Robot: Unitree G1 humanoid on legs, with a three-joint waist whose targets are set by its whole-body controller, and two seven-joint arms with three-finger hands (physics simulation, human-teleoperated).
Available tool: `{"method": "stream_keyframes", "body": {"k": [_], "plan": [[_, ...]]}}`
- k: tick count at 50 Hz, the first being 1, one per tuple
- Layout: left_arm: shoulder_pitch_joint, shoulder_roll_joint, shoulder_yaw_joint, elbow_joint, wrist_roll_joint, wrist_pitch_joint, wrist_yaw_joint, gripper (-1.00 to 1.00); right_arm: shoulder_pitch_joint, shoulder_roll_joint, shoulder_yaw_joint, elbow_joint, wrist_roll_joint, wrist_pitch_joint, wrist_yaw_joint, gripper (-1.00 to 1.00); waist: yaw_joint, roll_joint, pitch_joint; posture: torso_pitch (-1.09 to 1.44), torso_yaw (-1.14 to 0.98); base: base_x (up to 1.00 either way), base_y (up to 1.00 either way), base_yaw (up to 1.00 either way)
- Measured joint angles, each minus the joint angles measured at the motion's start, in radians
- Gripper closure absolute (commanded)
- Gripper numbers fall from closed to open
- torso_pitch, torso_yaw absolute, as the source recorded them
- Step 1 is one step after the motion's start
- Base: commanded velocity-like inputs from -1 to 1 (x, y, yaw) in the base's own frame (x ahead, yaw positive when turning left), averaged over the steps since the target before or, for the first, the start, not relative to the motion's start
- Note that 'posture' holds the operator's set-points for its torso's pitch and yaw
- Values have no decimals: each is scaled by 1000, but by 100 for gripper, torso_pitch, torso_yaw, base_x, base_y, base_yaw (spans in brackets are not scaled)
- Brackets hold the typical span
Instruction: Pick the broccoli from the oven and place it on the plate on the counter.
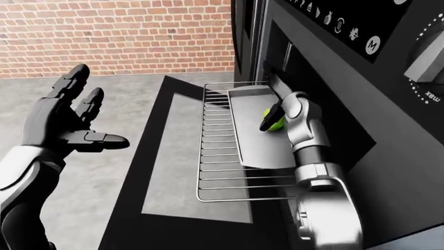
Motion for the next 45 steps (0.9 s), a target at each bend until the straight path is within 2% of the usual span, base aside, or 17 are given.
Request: {"method": "stream_keyframes", "body": {"k": [10,14,39,42,45], "plan": [[-42,30,13,-12,-36,40,16,-100,-27,2,5,71,-40,-18,-11,-100,-1,2,48,13,0,0,0,0],[-67,49,39,-35,-67,81,26,-100,-49,2,10,91,-48,-22,-15,-100,-3,3,70,16,0,0,0,0],[-36,79,55,-37,-124,66,42,-100,-137,-12,21,206,-94,-12,-23,-99,-6,3,179,38,0,0,0,0],[-35,80,56,-35,-124,65,42,-100,-134,-16,19,207,-96,-9,-26,-96,-5,2,190,40,0,0,0,0],[-33,80,54,-33,-122,60,41,-100,-136,-21,19,221,-98,-10,-34,-82,-5,1,200,43,0,0,0,0]]}}
